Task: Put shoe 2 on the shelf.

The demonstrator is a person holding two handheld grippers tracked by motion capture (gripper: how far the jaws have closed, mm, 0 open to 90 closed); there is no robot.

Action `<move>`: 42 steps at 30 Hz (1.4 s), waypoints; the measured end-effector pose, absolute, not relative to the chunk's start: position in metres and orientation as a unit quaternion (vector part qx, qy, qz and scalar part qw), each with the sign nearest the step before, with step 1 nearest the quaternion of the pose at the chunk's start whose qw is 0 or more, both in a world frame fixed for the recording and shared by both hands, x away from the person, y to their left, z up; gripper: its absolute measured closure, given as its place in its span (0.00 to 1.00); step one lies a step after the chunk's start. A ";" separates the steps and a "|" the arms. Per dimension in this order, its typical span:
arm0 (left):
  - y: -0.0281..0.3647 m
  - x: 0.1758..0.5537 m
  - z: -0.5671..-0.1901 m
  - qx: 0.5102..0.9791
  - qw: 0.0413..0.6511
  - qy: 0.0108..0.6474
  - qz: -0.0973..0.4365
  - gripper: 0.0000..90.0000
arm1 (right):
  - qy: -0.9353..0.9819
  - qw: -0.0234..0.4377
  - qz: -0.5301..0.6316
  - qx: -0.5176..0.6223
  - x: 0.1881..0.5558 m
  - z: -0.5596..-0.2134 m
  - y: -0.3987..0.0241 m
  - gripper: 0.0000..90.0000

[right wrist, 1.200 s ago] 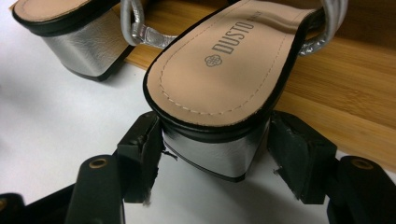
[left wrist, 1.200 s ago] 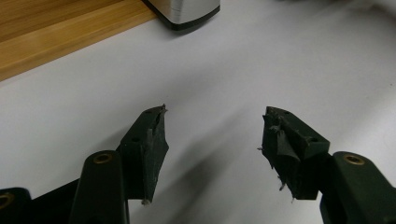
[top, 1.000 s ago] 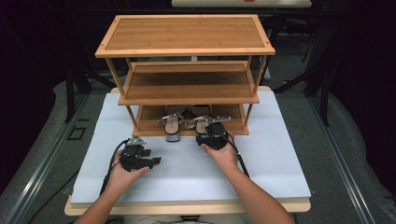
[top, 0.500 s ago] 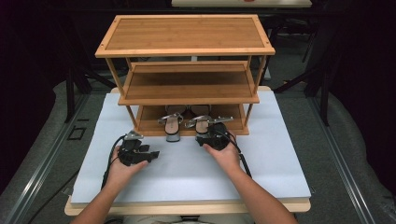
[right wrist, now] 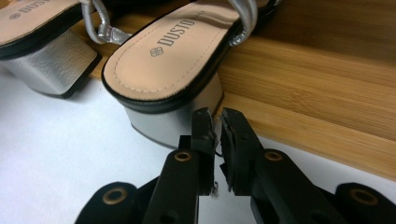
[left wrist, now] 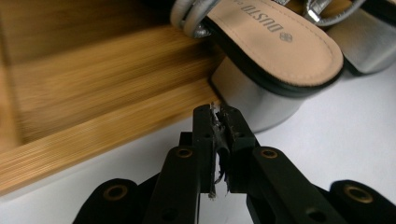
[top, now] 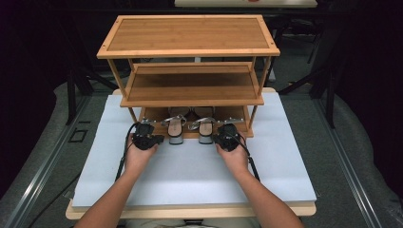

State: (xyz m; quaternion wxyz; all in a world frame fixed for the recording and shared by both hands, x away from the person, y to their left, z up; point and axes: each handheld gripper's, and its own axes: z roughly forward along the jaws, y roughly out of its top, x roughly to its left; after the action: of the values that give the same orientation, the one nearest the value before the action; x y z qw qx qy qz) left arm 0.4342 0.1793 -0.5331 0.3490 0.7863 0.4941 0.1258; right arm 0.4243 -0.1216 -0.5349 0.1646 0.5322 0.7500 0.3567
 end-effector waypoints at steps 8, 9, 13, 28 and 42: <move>0.164 0.440 -0.539 0.779 0.363 0.497 0.119 0.98 | 0.742 0.158 0.363 0.541 0.428 -0.537 -0.119 0.93; 0.163 0.440 -0.539 0.777 0.366 0.499 0.116 0.98 | 0.742 0.158 0.363 0.541 0.428 -0.537 -0.119 0.93; 0.155 0.442 -0.540 0.776 0.370 0.497 0.115 0.98 | 0.740 0.159 0.363 0.544 0.429 -0.538 -0.115 0.93; 0.139 0.448 -0.538 0.783 0.359 0.492 0.128 1.00 | 0.746 0.155 0.364 0.535 0.429 -0.538 -0.097 0.96; 0.145 0.448 -0.536 0.785 0.367 0.484 0.123 0.98 | 0.750 0.145 0.368 0.530 0.430 -0.535 -0.104 0.91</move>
State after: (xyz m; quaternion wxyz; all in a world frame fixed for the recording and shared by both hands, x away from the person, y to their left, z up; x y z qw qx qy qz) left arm 0.4475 0.1452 -0.5362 0.3674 0.7848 0.4837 0.1232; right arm 0.4297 -0.1043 -0.5352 0.1451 0.5304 0.7497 0.3681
